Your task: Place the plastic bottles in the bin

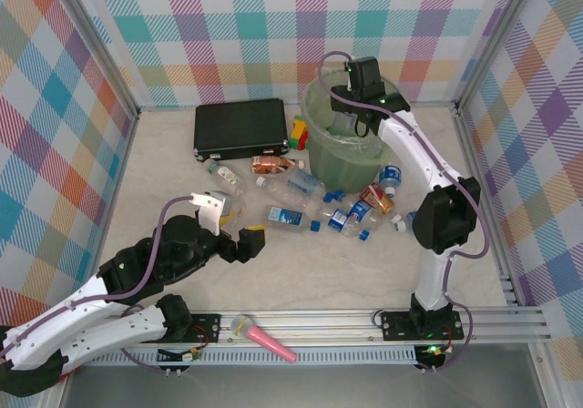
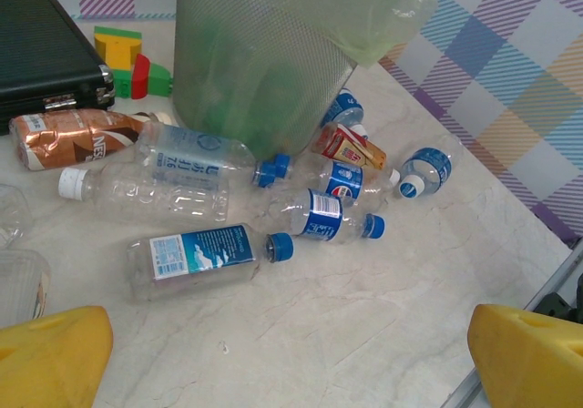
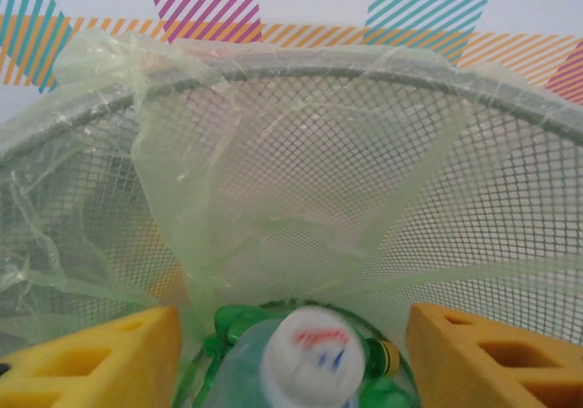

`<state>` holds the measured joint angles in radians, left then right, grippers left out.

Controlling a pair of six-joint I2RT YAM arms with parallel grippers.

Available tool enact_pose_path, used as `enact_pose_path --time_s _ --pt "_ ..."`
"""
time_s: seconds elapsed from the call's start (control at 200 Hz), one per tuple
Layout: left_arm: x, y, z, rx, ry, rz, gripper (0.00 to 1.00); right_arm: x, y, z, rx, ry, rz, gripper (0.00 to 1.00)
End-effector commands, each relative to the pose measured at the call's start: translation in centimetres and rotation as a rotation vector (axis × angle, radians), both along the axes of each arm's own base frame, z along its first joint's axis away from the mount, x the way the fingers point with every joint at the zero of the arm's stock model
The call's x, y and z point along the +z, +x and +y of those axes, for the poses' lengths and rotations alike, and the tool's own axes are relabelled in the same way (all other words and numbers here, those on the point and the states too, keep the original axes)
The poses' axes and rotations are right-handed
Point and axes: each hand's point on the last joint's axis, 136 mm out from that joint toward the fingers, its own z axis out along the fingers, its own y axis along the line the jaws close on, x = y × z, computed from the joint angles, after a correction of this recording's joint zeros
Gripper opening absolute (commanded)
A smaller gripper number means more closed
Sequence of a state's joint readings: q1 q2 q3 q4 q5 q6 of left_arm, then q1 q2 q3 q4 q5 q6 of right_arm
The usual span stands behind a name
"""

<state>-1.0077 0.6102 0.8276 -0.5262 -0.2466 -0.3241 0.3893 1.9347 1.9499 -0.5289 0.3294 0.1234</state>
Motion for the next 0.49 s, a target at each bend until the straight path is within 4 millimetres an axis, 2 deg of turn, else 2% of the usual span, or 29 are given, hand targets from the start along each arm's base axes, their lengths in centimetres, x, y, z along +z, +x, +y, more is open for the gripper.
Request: enact_pose_path --time_s 0.0,0.18,0.35,0.385,0.45,0.49 --pt "0.2 -0.3 0.5 0.007 0.005 -0.005 1.0 3.9 -1.3 -0.1 0.002 0.041 -0.057 0.76" --pt "-0.1 -0.1 0.4 0.014 0.006 0.0 1.0 6.5 -2.5 -0.5 0.009 0.058 -0.097 0.75" --pt "-0.6 0.4 0.6 0.051 0.022 0.015 0.99 8.9 -4.6 -0.8 0.034 0.09 -0.124 0.76" --pt "-0.9 0.5 0.6 0.06 0.028 0.02 0.99 9.3 -5.1 -0.8 0.039 0.102 -0.128 0.79" --pt "-1.2 0.8 0.8 0.086 0.04 0.028 0.99 10.0 -6.1 -0.9 0.048 0.13 -0.135 1.0" --pt "-1.5 1.0 0.9 0.099 0.048 0.033 0.99 10.4 -6.9 -0.9 0.06 0.148 -0.139 0.99"
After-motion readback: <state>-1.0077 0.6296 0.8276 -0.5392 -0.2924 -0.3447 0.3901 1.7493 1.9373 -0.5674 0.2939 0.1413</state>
